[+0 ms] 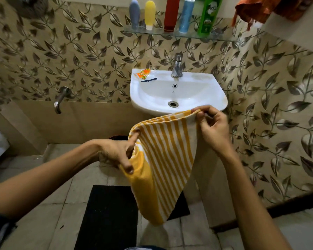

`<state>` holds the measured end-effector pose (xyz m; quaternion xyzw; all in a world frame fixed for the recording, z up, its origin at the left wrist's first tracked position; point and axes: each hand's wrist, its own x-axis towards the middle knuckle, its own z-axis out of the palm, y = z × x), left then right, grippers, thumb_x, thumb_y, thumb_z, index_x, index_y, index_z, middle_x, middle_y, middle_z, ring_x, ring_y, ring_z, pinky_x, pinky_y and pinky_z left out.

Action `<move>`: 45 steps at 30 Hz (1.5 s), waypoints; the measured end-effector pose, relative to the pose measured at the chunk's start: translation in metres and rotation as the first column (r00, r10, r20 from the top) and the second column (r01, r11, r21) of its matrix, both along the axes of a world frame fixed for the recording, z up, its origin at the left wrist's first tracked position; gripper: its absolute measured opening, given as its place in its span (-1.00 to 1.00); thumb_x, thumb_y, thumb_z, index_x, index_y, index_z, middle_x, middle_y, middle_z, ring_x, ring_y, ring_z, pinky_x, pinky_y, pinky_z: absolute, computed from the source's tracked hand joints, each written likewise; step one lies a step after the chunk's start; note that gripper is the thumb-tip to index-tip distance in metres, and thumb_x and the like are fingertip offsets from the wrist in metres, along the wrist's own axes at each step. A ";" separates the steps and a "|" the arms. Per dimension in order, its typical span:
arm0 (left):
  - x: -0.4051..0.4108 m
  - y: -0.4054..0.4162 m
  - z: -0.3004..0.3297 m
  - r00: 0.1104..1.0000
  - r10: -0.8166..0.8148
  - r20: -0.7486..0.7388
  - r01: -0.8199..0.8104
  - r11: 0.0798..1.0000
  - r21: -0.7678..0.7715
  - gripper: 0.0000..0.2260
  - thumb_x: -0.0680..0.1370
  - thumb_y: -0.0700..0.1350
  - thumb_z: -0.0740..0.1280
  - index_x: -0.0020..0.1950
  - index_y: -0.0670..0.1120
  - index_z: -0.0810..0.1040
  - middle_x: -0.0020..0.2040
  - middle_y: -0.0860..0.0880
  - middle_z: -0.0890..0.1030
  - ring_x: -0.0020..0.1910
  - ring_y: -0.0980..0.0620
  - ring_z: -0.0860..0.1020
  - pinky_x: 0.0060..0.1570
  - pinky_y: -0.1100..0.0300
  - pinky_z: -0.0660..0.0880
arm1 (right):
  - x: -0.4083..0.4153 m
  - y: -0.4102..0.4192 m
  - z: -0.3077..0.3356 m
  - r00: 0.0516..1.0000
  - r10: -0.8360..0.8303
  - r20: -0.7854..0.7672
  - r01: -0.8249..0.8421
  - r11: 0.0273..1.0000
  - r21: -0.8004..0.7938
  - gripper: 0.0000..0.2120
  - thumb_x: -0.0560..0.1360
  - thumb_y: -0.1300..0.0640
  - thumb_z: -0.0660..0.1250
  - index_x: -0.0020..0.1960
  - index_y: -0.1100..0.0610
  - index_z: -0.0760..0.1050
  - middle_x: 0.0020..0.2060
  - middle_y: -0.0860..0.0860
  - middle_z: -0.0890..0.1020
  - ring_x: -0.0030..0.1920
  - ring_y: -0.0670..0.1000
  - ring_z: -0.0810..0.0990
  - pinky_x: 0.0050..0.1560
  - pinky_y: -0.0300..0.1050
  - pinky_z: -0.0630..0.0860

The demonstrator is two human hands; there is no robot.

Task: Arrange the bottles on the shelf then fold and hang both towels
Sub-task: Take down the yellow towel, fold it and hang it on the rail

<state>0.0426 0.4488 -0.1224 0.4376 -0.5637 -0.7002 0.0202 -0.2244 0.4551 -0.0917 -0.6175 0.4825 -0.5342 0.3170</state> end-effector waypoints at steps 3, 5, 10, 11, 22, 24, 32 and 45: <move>-0.011 -0.002 -0.003 0.940 0.315 -0.129 -0.307 0.948 0.079 0.15 0.24 -0.49 0.36 0.47 0.13 -0.36 0.29 -0.19 0.39 -0.10 -0.07 0.59 -0.24 0.11 0.60 | 0.024 0.021 -0.020 0.997 0.051 -0.063 -0.054 0.998 -0.038 -0.76 0.54 0.25 0.24 -0.12 -0.06 0.57 -0.19 -0.15 0.67 -0.13 -0.15 0.64 -0.12 -0.28 0.56; -0.018 -0.002 -0.006 0.844 0.484 -0.233 -0.455 0.875 0.167 0.03 0.35 -0.57 0.27 0.51 0.07 -0.29 0.16 -0.16 0.48 -0.22 -0.04 0.66 -0.34 0.12 0.62 | 0.044 0.036 -0.038 0.990 0.094 -0.104 -0.101 0.993 -0.063 -0.82 0.50 0.26 0.27 -0.08 0.05 0.60 -0.14 -0.07 0.68 -0.09 -0.09 0.66 -0.09 -0.16 0.59; -0.032 0.012 -0.005 0.731 0.640 -0.235 -0.605 0.768 0.211 -0.04 0.44 -0.53 0.21 0.48 0.07 -0.37 0.40 -0.23 0.32 -0.36 -0.04 0.67 -0.49 0.14 0.57 | 0.074 0.060 -0.065 0.979 0.087 -0.185 -0.118 0.979 -0.163 -0.76 0.43 0.36 0.28 -0.01 0.13 0.61 -0.09 -0.04 0.67 -0.04 -0.18 0.61 -0.04 -0.32 0.53; -0.032 0.015 -0.004 0.722 0.654 -0.228 -0.619 0.757 0.209 -0.03 0.44 -0.53 0.22 0.47 0.07 -0.39 0.36 -0.26 0.36 -0.37 -0.04 0.66 -0.50 0.14 0.57 | 0.076 0.063 -0.068 0.982 0.059 -0.178 -0.092 0.979 -0.182 -0.79 0.45 0.34 0.30 0.00 0.14 0.61 -0.08 -0.04 0.67 -0.03 -0.19 0.61 -0.03 -0.33 0.53; -0.032 0.038 -0.003 0.711 0.639 -0.294 -0.616 0.767 0.179 -0.04 0.40 -0.56 0.25 0.47 -0.01 -0.31 -0.03 -0.14 0.61 -0.29 0.03 0.66 -0.39 0.21 0.59 | 0.105 0.086 -0.081 0.993 -0.069 0.093 0.077 0.994 -0.081 -0.74 0.50 -0.07 0.31 0.13 0.00 0.57 0.00 -0.15 0.62 0.04 -0.14 0.61 -0.04 -0.30 0.56; -0.028 0.038 -0.003 0.686 0.676 -0.268 -0.652 0.735 0.187 0.02 0.39 -0.56 0.26 0.46 0.01 -0.42 0.19 -0.22 0.51 -0.24 0.01 0.65 -0.36 0.17 0.61 | 0.098 0.085 -0.083 0.998 0.050 0.046 -0.047 0.998 -0.050 -0.58 0.40 -0.14 0.41 0.19 0.02 0.54 0.06 -0.13 0.60 0.11 -0.11 0.59 0.01 -0.23 0.58; -0.021 0.033 -0.006 0.685 0.657 -0.315 -0.593 0.754 0.282 0.24 0.16 -0.41 0.48 0.47 0.07 -0.37 -0.16 -0.13 0.71 -0.20 -0.08 0.68 -0.35 0.14 0.61 | 0.066 0.056 -0.056 0.960 0.264 -0.091 -0.269 0.962 -0.047 -0.70 0.40 0.26 0.39 0.08 -0.01 0.60 -0.01 -0.06 0.68 0.04 -0.04 0.65 0.05 -0.07 0.60; 0.025 0.012 0.041 0.931 0.242 0.272 0.163 0.393 -0.905 -0.84 0.50 -0.12 0.34 0.07 -0.07 0.59 0.16 -0.04 0.58 0.08 0.02 0.55 0.07 -0.03 0.52 | 0.012 0.013 -0.003 0.987 0.146 -0.061 -0.137 0.982 0.127 -0.67 0.55 0.43 0.16 0.21 0.13 0.42 0.00 -0.04 0.55 -0.03 -0.25 0.55 0.11 -0.45 0.45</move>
